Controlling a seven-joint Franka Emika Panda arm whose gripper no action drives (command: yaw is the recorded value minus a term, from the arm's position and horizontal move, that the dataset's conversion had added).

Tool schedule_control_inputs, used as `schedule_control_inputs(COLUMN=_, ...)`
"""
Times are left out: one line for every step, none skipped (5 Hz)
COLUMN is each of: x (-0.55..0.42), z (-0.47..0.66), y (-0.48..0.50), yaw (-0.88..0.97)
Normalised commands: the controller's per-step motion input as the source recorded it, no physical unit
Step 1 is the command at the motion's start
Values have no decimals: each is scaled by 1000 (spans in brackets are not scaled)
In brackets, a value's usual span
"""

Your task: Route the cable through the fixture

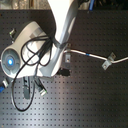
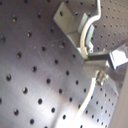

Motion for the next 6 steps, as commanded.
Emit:
schedule_control_inputs(x=-202, z=547, y=-41, yaw=-223)
schedule_control_inputs(x=-50, z=216, y=-176, yaw=0)
schedule_control_inputs(x=-55, z=9, y=-293, yaw=114)
schedule_control_inputs(x=0, z=0, y=0, yaw=-51)
schedule_control_inputs(x=-36, z=229, y=-183, yaw=17)
schedule_control_inputs(x=-100, z=470, y=-524, yaw=237)
